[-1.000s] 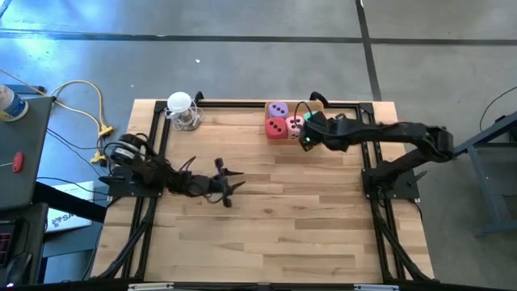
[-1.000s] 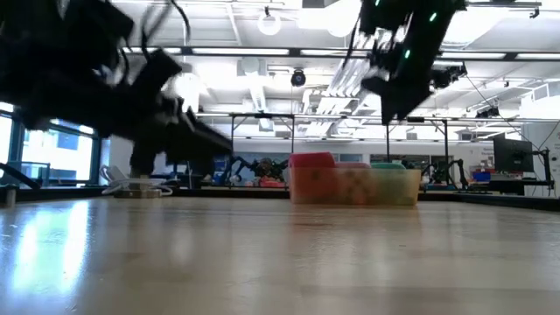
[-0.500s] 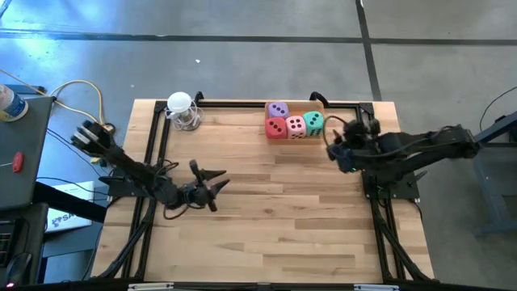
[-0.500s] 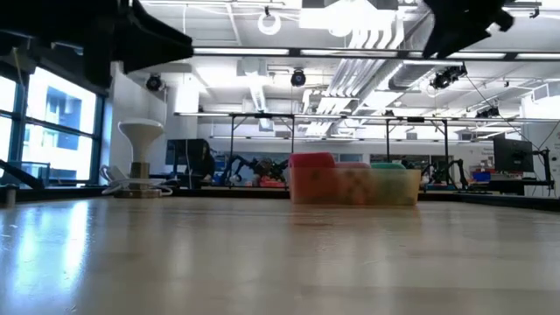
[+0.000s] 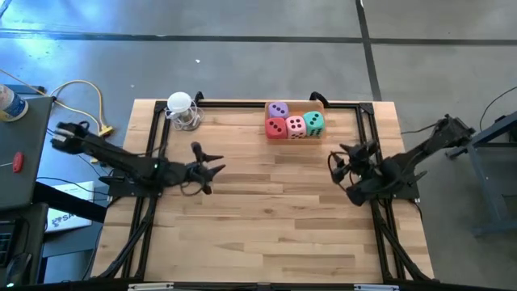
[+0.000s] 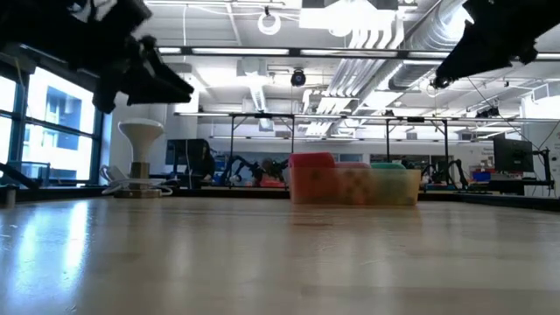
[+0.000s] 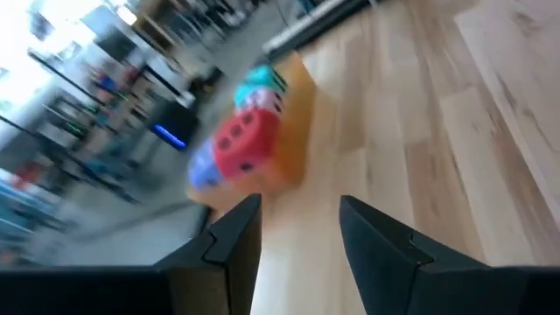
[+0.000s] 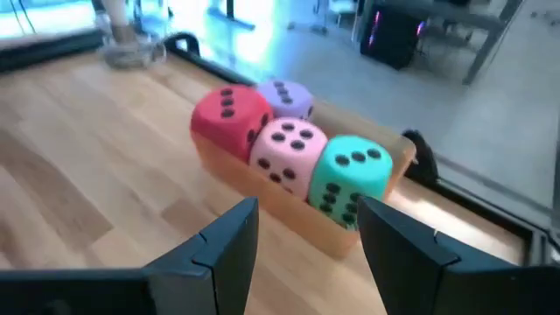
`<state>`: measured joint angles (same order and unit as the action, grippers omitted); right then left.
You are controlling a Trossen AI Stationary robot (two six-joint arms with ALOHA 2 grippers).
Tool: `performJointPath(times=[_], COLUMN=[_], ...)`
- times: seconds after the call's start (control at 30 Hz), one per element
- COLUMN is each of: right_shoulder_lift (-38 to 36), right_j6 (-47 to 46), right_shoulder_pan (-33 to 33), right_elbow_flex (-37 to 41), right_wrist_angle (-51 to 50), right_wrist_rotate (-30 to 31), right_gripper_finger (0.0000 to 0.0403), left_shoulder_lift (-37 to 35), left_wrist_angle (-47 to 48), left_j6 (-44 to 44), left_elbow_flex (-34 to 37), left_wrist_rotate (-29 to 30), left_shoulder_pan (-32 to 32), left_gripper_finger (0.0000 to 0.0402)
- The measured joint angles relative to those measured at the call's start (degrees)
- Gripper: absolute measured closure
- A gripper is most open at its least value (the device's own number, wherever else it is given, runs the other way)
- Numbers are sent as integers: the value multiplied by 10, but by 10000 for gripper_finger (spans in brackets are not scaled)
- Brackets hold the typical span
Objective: Pick & Place Dice
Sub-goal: Return to Home Position
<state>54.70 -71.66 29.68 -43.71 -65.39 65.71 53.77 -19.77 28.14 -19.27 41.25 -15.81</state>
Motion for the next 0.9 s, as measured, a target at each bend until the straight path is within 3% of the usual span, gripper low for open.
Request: performJointPath(times=[0.1,0.23,0.4,0.5,0.67,0.8,0.9], right_shoulder_lift=[-2,-2,-3,-4,-56,-141,-220], right_j6=[39,207,462,563,587,597,599], right_shoulder_pan=[12,13,-12,-39,-104,-152,-184], right_elbow_flex=[38,63,78,92,128,192,248], right_wrist_angle=[97,269,498,568,590,630,673], right_wrist_rotate=[22,-9,-165,-262,-345,-430,-451], right_gripper_finger=[214,214,214,214,214,214,214], left_shoulder_lift=[-23,-42,-63,-82,-131,-180,-213], left_wrist_angle=[58,94,96,96,132,185,221], left_j6=[-59,-117,-126,-123,-104,-114,-145], left_elbow_flex=[0,0,0,0,0,0,0], left_wrist_rotate=[-84,-147,-152,-152,-143,-50,-53], left_shoulder_pan=[59,106,102,85,50,45,59], left_gripper_finger=[253,253,253,253,253,253,253])
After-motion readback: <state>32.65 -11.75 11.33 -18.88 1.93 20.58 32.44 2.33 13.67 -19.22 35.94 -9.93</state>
